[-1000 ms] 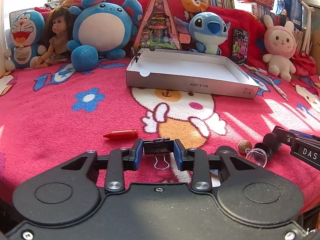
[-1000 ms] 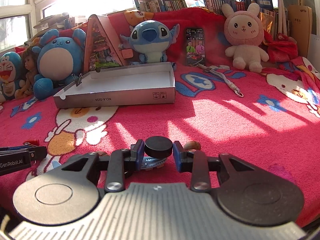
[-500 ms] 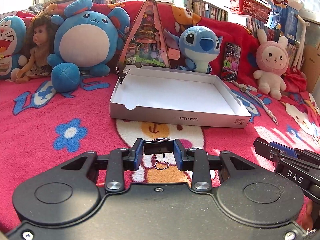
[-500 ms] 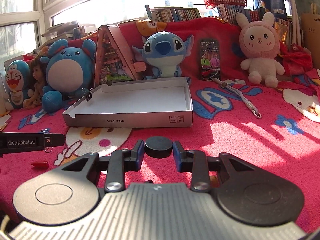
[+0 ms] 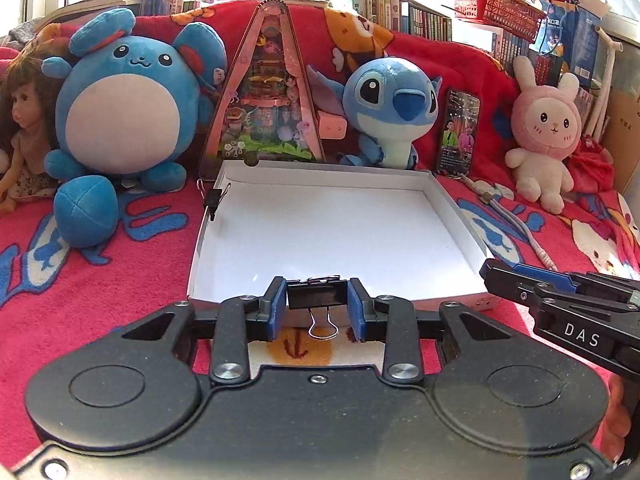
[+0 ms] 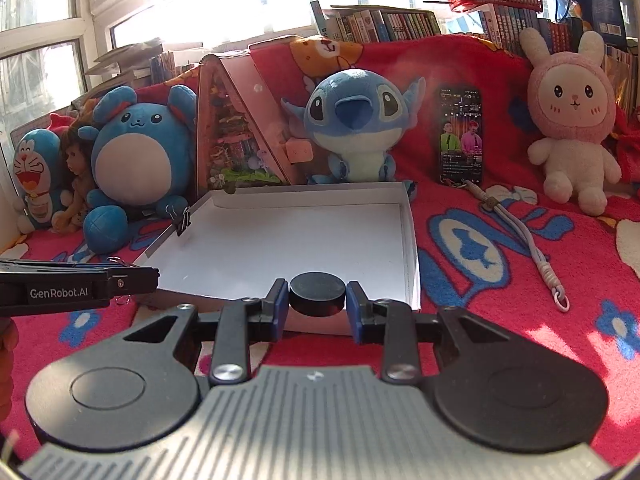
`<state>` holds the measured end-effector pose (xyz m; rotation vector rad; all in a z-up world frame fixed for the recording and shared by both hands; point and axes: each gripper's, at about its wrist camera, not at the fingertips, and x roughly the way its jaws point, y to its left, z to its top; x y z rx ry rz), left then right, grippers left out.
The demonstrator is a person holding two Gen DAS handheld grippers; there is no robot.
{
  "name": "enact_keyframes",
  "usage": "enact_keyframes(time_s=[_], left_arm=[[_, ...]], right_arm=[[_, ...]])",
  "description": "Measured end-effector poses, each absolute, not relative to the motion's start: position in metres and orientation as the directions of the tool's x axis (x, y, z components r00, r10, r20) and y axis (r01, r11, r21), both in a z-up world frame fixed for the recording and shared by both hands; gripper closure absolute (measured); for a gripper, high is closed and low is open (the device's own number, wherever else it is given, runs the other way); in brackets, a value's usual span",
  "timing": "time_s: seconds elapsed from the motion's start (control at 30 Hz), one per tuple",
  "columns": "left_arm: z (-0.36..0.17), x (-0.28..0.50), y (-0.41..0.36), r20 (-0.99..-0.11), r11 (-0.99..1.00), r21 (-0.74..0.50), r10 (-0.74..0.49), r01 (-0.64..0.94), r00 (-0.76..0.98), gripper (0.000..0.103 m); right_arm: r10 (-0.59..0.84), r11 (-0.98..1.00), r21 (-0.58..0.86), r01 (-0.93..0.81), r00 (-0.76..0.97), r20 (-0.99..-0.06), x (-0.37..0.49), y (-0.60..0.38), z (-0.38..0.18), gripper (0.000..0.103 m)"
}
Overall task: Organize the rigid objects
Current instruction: 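Carry the binder clip and black cap with both tools into the white box, then open both tools to drop the clip and cap in the box, withdraw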
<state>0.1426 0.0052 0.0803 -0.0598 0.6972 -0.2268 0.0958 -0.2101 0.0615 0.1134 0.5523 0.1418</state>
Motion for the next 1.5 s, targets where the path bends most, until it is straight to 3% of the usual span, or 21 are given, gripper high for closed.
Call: enact_keyframes(time_s=[0.23, 0.6, 1.5], left_arm=[[0.078, 0.207, 0.0, -0.692, 0.966, -0.198, -0.259, 0.167, 0.674, 0.072], [0.048, 0.255, -0.024, -0.769, 0.979, -0.146, -0.202, 0.141, 0.607, 0.072], [0.026, 0.255, -0.049, -0.784, 0.985, -0.045, -0.138, 0.167, 0.605, 0.072]], right_arm=[[0.197, 0.98, 0.145, -0.137, 0.785, -0.588, 0.148, -0.213, 0.071, 0.067], [0.169, 0.983, 0.17, -0.066, 0.685, -0.709, 0.207, -0.212, 0.049, 0.067], [0.139, 0.99, 0.124, -0.068, 0.633, -0.762, 0.215, -0.203, 0.016, 0.067]])
